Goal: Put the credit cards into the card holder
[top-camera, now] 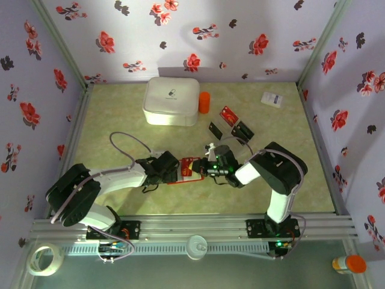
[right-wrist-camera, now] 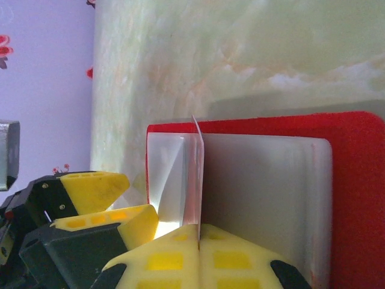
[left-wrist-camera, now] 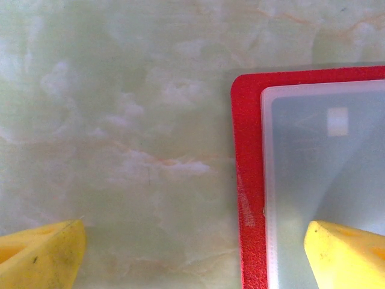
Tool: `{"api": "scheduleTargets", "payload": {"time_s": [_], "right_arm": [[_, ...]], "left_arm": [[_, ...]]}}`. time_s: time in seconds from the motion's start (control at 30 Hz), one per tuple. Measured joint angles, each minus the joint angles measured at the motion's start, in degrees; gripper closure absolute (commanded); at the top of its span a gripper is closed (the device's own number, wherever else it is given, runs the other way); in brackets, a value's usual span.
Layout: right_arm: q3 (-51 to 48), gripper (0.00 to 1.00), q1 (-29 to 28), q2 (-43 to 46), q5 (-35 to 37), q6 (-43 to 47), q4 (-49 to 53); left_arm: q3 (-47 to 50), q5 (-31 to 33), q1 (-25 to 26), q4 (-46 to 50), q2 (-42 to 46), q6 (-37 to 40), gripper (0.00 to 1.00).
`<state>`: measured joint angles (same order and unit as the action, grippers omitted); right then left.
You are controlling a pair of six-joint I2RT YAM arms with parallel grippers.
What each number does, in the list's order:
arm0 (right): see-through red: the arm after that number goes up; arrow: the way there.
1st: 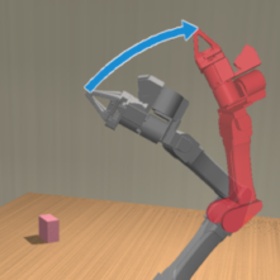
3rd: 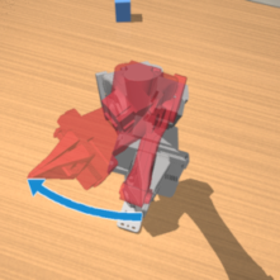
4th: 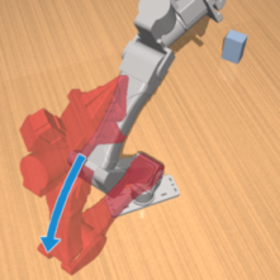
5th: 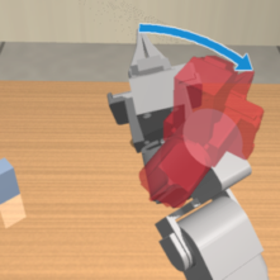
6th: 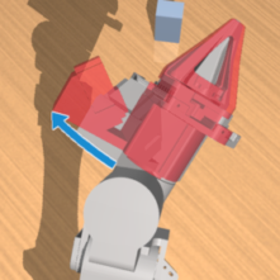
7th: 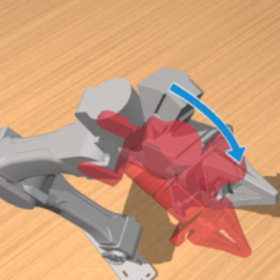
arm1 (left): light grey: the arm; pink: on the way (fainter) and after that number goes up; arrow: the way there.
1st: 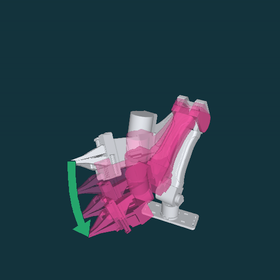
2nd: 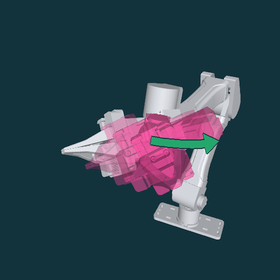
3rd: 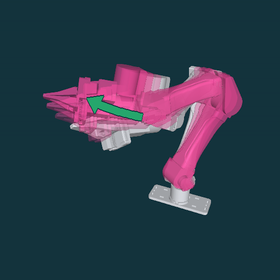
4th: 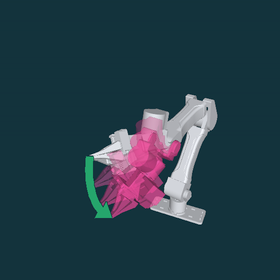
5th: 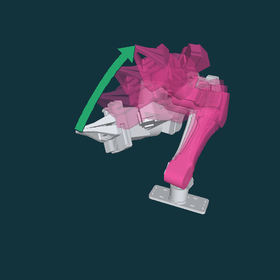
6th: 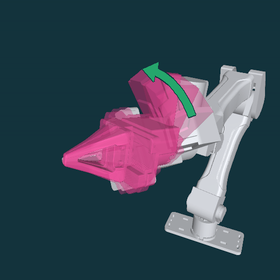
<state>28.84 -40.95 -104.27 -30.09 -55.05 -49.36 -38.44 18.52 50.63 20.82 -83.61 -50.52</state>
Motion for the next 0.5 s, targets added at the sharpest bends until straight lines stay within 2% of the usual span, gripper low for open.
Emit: {"api": "scheduleTargets", "payload": {"time_s": [0.5], "right_arm": [[3.2,1.0,0.0,1.3,-1.5,5.0,9.0]], "left_arm": [[0.0,0.0,0.0,0.0,0.0,0.0,0.06]]}}
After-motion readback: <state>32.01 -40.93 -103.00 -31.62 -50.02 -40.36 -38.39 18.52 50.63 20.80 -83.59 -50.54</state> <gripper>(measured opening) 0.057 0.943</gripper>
